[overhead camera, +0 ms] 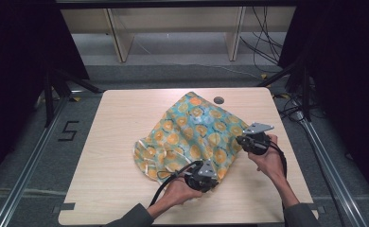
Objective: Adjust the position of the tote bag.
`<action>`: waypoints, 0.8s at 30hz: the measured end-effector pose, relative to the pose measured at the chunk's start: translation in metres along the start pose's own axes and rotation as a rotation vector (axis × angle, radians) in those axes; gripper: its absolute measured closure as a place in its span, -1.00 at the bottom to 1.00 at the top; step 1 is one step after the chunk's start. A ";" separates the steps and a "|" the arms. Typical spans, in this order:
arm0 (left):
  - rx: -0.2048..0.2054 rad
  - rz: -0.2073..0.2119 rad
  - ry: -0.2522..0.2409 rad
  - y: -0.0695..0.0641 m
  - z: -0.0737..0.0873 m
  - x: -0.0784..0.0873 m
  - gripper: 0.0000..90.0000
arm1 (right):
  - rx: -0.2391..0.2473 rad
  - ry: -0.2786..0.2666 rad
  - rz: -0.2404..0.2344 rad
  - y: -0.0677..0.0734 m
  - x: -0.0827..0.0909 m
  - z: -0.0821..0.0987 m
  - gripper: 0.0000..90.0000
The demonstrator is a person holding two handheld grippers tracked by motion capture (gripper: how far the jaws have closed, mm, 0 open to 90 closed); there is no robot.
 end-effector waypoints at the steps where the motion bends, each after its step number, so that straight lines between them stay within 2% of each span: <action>1: -0.014 -0.002 0.004 -0.003 -0.005 -0.005 0.95 | 0.015 0.007 -0.020 0.006 0.001 -0.002 0.90; 2: -0.014 -0.002 0.004 -0.003 -0.005 -0.005 0.94 | 0.015 0.007 -0.020 0.006 0.001 -0.002 0.90; 3: -0.004 0.009 -0.001 -0.005 -0.009 -0.006 0.88 | 0.015 0.022 -0.046 0.016 0.001 -0.003 0.89; 4: 0.002 0.013 0.003 -0.005 -0.010 -0.003 0.82 | 0.026 0.025 -0.057 0.018 0.000 -0.003 0.88; 6: 0.006 0.028 0.005 -0.004 -0.012 0.001 0.54 | 0.015 0.033 -0.068 0.023 0.001 -0.003 0.83; 7: 0.025 0.035 -0.008 0.001 -0.015 0.015 0.42 | 0.009 0.032 -0.072 0.024 0.001 -0.002 0.80; 8: 0.060 0.019 -0.035 0.006 -0.017 0.025 0.31 | 0.002 0.029 -0.093 0.023 0.001 -0.002 0.75; 9: 0.084 0.008 -0.054 0.016 -0.019 0.039 0.22 | -0.021 0.031 -0.089 0.022 0.004 0.000 0.68; 10: 0.084 0.008 -0.054 0.016 -0.019 0.039 0.15 | -0.054 0.024 -0.094 0.022 0.007 0.001 0.58; 11: 0.095 -0.015 -0.071 0.038 -0.019 0.064 0.07 | -0.062 0.007 -0.106 0.022 0.009 0.001 0.46; 12: 0.116 -0.028 -0.070 0.047 -0.018 0.073 0.00 | -0.114 0.013 -0.127 0.026 0.012 0.003 0.36; 13: 0.128 -0.054 -0.070 0.065 -0.016 0.086 -0.09 | -0.110 0.000 -0.130 0.026 0.013 0.003 0.29; 14: 0.175 -0.086 -0.079 0.076 -0.015 0.093 -0.12 | -0.138 0.001 -0.134 0.029 0.017 0.005 0.22; 15: 0.222 -0.112 -0.088 0.091 -0.012 0.101 -0.15 | -0.127 -0.001 -0.136 0.030 0.018 0.005 0.15; 16: 0.275 -0.133 -0.092 0.106 -0.009 0.107 -0.19 | -0.148 -0.005 -0.139 0.034 0.020 0.006 0.09; 17: 0.307 -0.141 -0.079 0.121 -0.005 0.111 -0.20 | -0.155 0.001 -0.143 0.037 0.023 0.008 0.06; 18: 0.328 -0.171 -0.077 0.134 -0.001 0.114 -0.24 | -0.160 0.003 -0.147 0.041 0.023 0.009 0.06; 19: 0.345 -0.194 -0.060 0.150 0.005 0.117 -0.25 | -0.159 0.003 -0.148 0.044 0.024 0.011 0.03; 20: 0.348 -0.228 -0.033 0.163 0.011 0.119 -0.25 | -0.183 0.029 -0.150 0.049 0.024 0.013 -0.01; 21: 0.365 -0.257 -0.008 0.175 0.017 0.119 -0.26 | -0.179 0.035 -0.145 0.051 0.023 0.015 -0.03; 22: 0.365 -0.257 -0.008 0.175 0.017 0.119 -0.31 | -0.173 0.044 -0.145 0.052 0.021 0.018 -0.05; 23: 0.390 -0.273 0.033 0.193 0.027 0.118 -0.35 | -0.175 0.059 -0.146 0.055 0.020 0.020 -0.06; 24: 0.409 -0.278 0.057 0.203 0.032 0.118 -0.35 | -0.179 0.059 -0.151 0.057 0.019 0.021 -0.07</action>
Point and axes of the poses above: each handheld gripper's, and its own axes: x roughly backward along the jaws, z roughly out of its underside, y roughly to its left, the point moved 4 cm from there along -x, roughly forward along the jaws, and after that the axes turned 10 degrees about -z, right-handed, at the moved point
